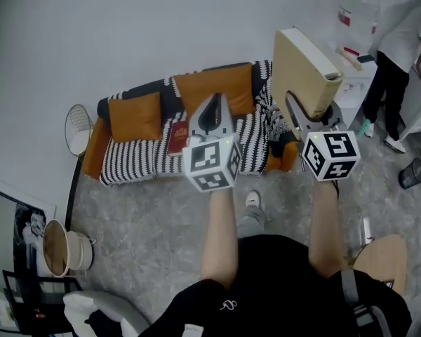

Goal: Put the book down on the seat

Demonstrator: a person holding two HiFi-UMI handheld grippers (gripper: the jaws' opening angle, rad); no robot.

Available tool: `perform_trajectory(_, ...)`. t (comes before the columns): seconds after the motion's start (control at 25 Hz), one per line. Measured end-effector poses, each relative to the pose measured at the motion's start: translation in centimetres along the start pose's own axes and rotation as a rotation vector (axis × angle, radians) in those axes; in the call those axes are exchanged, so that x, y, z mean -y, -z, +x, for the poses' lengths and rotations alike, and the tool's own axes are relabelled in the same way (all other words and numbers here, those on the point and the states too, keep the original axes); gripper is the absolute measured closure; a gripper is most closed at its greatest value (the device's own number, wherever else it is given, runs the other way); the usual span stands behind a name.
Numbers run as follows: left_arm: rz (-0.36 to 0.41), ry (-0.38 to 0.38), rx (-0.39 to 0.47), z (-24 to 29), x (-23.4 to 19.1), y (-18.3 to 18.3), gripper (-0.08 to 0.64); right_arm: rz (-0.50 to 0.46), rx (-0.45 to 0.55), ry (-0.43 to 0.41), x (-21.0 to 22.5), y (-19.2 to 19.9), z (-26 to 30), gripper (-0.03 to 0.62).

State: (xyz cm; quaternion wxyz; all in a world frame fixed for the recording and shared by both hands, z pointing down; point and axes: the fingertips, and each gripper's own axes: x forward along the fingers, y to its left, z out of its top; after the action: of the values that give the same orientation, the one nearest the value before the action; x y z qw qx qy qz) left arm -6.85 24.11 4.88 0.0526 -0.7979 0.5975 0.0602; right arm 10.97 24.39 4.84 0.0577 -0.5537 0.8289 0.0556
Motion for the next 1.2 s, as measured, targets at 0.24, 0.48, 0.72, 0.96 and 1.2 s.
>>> perform_trajectory(0.24,-0.023,0.008,-0.086,6.0,-2.8,4.4,0.533,0.037,-0.076,0.012,1.7,4.4,6.2,0.362)
perform_trajectory(0.48,-0.038,0.055,-0.204,13.0,-4.0,9.8,0.532,0.094,-0.189,0.050,4.5,10.3,11.9,0.362)
perform_trajectory(0.72,-0.038,0.101,-0.283,18.7,-5.3,14.5,0.532,0.199,-0.297,0.089,7.5,16.9,16.8,0.362)
perform_trajectory(0.96,-0.080,0.114,-0.350,24.5,-8.1,18.7,0.532,0.204,-0.371,0.108,8.9,20.6,22.4,0.362)
perform_trajectory(1.2,-0.125,0.115,-0.357,29.8,-10.8,20.3,0.534,0.176,-0.404,0.119,10.3,21.7,27.3,0.362)
